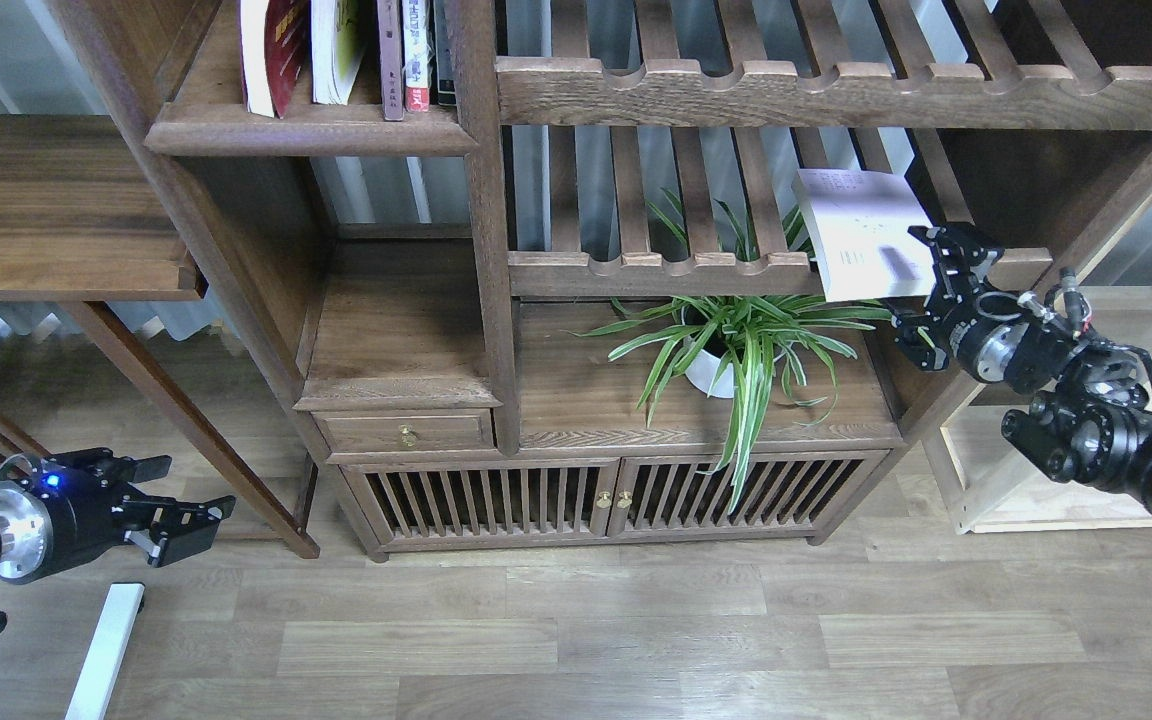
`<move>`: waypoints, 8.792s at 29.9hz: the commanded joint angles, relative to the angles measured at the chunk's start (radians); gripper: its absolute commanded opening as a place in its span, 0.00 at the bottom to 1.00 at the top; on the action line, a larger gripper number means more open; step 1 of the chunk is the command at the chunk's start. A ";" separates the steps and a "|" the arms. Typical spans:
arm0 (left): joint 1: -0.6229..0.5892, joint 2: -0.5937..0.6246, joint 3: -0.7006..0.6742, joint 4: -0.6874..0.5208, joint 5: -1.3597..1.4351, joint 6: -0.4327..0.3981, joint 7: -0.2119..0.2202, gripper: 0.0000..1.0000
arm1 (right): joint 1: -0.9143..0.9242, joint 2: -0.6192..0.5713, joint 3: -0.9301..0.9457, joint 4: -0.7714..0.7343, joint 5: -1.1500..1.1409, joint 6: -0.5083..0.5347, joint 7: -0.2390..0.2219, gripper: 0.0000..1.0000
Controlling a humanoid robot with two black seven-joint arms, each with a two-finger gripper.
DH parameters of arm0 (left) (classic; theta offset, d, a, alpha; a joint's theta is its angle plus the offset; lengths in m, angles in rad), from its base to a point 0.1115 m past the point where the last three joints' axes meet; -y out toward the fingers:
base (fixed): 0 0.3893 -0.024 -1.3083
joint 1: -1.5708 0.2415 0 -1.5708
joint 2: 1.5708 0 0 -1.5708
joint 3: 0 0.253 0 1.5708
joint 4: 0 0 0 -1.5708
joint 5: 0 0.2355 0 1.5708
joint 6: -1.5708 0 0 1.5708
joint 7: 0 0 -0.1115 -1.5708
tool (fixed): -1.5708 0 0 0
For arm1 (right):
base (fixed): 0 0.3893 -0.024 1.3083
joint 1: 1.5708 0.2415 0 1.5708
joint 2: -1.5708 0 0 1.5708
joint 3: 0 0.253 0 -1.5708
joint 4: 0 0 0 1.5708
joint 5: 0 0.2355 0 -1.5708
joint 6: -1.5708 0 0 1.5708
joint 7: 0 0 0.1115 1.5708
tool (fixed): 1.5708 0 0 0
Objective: Organize books on shelf
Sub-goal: 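Reach the right gripper to the white book on the middle shelf, then pull the white book off the middle shelf with the right gripper, then bring the white book to the center toward the left gripper, then grasp the white book with the left gripper and release the right gripper, then lift the white book with the left gripper up to the top shelf, then set the white book into the top shelf compartment with the left gripper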
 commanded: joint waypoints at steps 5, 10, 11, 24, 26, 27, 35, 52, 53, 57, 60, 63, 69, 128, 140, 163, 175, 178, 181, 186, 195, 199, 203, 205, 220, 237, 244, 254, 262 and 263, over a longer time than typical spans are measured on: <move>0.000 0.000 -0.012 0.000 0.000 0.001 0.002 0.86 | -0.001 0.047 -0.004 -0.069 0.000 0.000 0.000 0.75; 0.000 0.000 -0.014 0.000 0.000 0.001 0.002 0.86 | -0.002 0.050 -0.034 -0.077 -0.002 0.000 0.000 0.58; 0.000 0.000 -0.014 0.000 0.000 0.001 0.002 0.86 | -0.001 0.050 -0.045 -0.078 -0.002 0.000 0.000 0.54; 0.000 0.002 -0.014 0.001 0.000 0.001 0.000 0.86 | -0.004 0.045 -0.056 -0.077 0.014 0.000 0.000 0.14; 0.000 0.003 -0.014 0.001 0.000 0.001 0.000 0.86 | -0.002 0.045 -0.056 -0.074 0.015 0.000 0.000 0.08; 0.000 0.003 -0.014 0.001 0.000 0.001 0.000 0.86 | -0.002 0.047 -0.056 -0.069 0.015 0.000 0.000 0.07; 0.000 0.005 -0.014 0.006 0.000 0.001 -0.014 0.86 | 0.007 -0.080 -0.042 0.133 0.077 0.000 0.000 0.06; 0.000 0.008 -0.015 0.015 0.000 0.001 -0.028 0.86 | -0.007 -0.519 -0.043 0.616 0.080 0.000 0.000 0.06; 0.000 0.008 -0.015 0.016 0.000 0.001 -0.029 0.86 | -0.007 -0.539 -0.043 0.633 0.080 0.000 0.000 0.06; 0.000 0.006 -0.015 0.024 0.000 0.001 -0.037 0.86 | -0.016 -0.623 -0.043 0.701 0.081 0.000 0.000 0.06; 0.000 0.003 -0.015 0.030 0.000 0.001 -0.038 0.86 | -0.027 -0.671 -0.043 0.738 0.081 0.000 0.000 0.06; 0.000 0.002 -0.015 0.033 0.000 0.001 -0.043 0.86 | -0.041 -0.718 -0.043 0.770 0.081 0.000 0.000 0.06; 0.000 0.000 -0.015 0.046 0.000 0.001 -0.057 0.86 | -0.073 -0.811 -0.043 0.810 0.092 0.000 0.000 0.06; -0.286 -0.701 0.200 0.348 0.328 -0.374 0.074 0.89 | 0.088 -0.216 -0.050 0.775 -0.074 0.825 0.000 0.07; -0.287 -0.839 0.187 0.454 0.347 -0.360 0.064 0.89 | 0.110 -0.148 -0.051 0.785 -0.038 0.843 0.000 0.07; -0.304 -0.949 0.227 0.546 0.393 -0.298 0.009 0.29 | 0.145 -0.033 -0.080 0.736 -0.012 0.843 0.000 0.07; -0.310 -0.949 0.252 0.540 0.393 -0.298 0.005 0.00 | 0.153 -0.034 -0.093 0.729 -0.012 0.846 0.000 0.07; -0.309 -0.949 0.243 0.533 0.393 -0.288 0.005 0.00 | 0.151 -0.034 -0.093 0.723 -0.012 0.846 0.000 0.07; -0.306 -0.948 0.233 0.521 0.393 -0.277 0.003 0.00 | 0.145 -0.039 -0.090 0.704 0.006 0.846 0.000 0.25; -0.301 -0.914 0.206 0.492 0.387 -0.279 -0.002 0.00 | 0.123 -0.077 -0.086 0.683 0.087 0.848 0.000 0.63; -0.283 -0.792 0.149 0.422 0.368 -0.288 -0.031 0.00 | 0.028 -0.143 -0.070 0.413 0.178 0.883 0.000 1.00; -0.277 -0.721 0.088 0.374 0.347 -0.288 -0.028 0.00 | -0.018 -0.205 -0.071 0.374 0.218 0.883 0.000 1.00; -0.277 -0.637 0.022 0.320 0.295 -0.294 -0.017 0.00 | -0.067 -0.248 -0.068 0.354 0.256 0.872 0.000 1.00; -0.277 -0.575 -0.009 0.281 0.273 -0.311 -0.017 0.00 | -0.097 -0.268 -0.053 0.335 0.287 0.871 0.000 1.00; -0.280 -0.149 -0.293 0.090 0.077 -0.396 0.026 0.00 | -0.314 -0.387 0.049 0.281 0.302 0.701 0.000 1.00; -0.384 0.130 -0.383 0.086 -0.193 -0.396 0.072 0.00 | -0.398 -0.415 0.038 0.295 0.302 0.569 0.000 1.00; -0.464 0.143 -0.383 0.087 -0.229 -0.396 0.092 0.00 | -0.398 -0.419 0.035 0.296 0.301 0.567 0.000 1.00; -0.563 0.135 -0.370 0.102 -0.255 -0.396 0.118 0.00 | -0.409 -0.441 0.032 0.301 0.293 0.555 0.000 1.00; -0.637 0.130 -0.351 0.138 -0.244 -0.396 0.124 0.00 | -0.406 -0.442 0.033 0.308 0.293 0.553 0.000 1.00; -0.645 0.130 -0.348 0.145 -0.241 -0.396 0.124 0.00 | -0.404 -0.442 0.033 0.308 0.293 0.553 0.000 1.00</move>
